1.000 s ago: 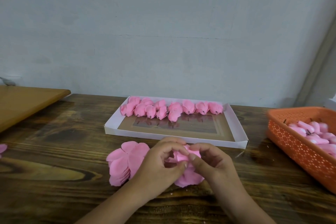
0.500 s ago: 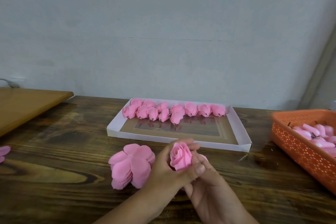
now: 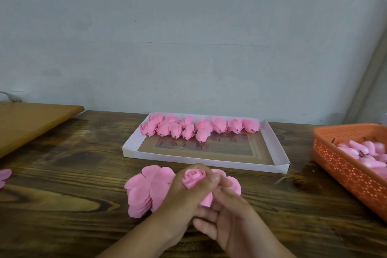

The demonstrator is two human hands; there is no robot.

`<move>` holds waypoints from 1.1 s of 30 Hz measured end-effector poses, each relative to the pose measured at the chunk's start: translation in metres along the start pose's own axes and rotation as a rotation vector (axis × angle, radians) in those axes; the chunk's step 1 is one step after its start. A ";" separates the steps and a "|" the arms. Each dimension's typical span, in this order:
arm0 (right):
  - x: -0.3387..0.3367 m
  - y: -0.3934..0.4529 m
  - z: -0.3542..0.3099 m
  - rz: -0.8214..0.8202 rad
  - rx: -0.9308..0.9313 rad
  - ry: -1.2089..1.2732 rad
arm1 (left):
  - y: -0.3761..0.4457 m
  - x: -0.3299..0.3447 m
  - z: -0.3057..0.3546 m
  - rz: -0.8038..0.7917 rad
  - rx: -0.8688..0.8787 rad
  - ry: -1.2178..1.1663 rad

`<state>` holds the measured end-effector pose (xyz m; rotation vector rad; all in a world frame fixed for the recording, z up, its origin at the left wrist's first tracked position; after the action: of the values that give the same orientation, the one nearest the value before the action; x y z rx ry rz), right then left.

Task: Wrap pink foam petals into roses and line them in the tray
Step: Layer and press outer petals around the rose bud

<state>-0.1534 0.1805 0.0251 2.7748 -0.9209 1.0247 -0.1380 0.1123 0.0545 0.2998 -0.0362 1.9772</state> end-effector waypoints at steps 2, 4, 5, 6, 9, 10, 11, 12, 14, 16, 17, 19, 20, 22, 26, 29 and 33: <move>-0.008 0.001 -0.006 0.087 -0.079 -0.135 | 0.002 -0.007 -0.005 0.093 -0.079 -0.035; -0.018 -0.003 -0.015 0.227 -0.239 -0.455 | 0.002 -0.011 -0.008 0.150 -0.135 -0.095; -0.019 -0.008 -0.023 0.287 -0.347 -0.679 | 0.002 -0.011 -0.009 0.159 -0.153 -0.125; -0.016 -0.013 -0.029 0.325 -0.461 -0.882 | 0.002 -0.010 -0.009 0.158 -0.169 -0.142; -0.008 -0.023 -0.036 0.354 -0.655 -1.186 | 0.001 -0.006 -0.013 0.135 -0.182 -0.129; -0.008 -0.024 -0.037 0.364 -0.684 -1.224 | 0.001 -0.004 -0.014 0.128 -0.185 -0.125; -0.009 -0.024 -0.038 0.368 -0.709 -1.246 | 0.000 -0.003 -0.016 0.120 -0.189 -0.125; -0.008 -0.024 -0.039 0.369 -0.724 -1.249 | 0.000 -0.002 -0.017 0.114 -0.194 -0.132; -0.008 -0.024 -0.040 0.329 -0.694 -1.171 | 0.000 0.000 -0.018 0.094 -0.201 -0.154; -0.009 -0.019 -0.035 0.274 -0.555 -1.013 | 0.000 -0.001 -0.020 0.078 -0.214 -0.166; -0.010 -0.015 -0.032 0.253 -0.474 -0.930 | 0.001 -0.002 -0.020 0.074 -0.218 -0.169; -0.008 -0.010 -0.022 0.200 -0.317 -0.731 | 0.001 -0.002 -0.021 0.057 -0.226 -0.177; -0.006 -0.007 -0.015 0.167 -0.238 -0.603 | 0.001 -0.002 -0.021 0.052 -0.234 -0.185; -0.003 -0.003 0.003 0.120 -0.035 -0.279 | 0.002 -0.005 -0.021 0.084 -0.253 -0.257; 0.005 -0.005 0.026 0.108 0.192 -0.046 | 0.006 -0.011 -0.017 0.174 -0.215 -0.430; -0.011 -0.005 0.010 0.227 -0.044 -0.539 | 0.008 -0.015 -0.020 0.267 -0.217 -0.476; 0.006 -0.022 -0.022 0.271 -0.585 -1.376 | 0.007 -0.017 -0.026 0.335 -0.221 -0.439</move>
<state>-0.1505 0.2003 0.0493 2.5108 -1.3182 -1.2190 -0.1430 0.0985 0.0262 0.6084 -0.6176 2.1747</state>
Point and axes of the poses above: each hand's wrist, its own y-axis towards the middle knuckle, its own x-axis out of the palm, z = x × y, the point moved 9 cm from there along y, towards the middle knuckle, and after that the axes turned 6 degrees about z, right-handed, at the moved point
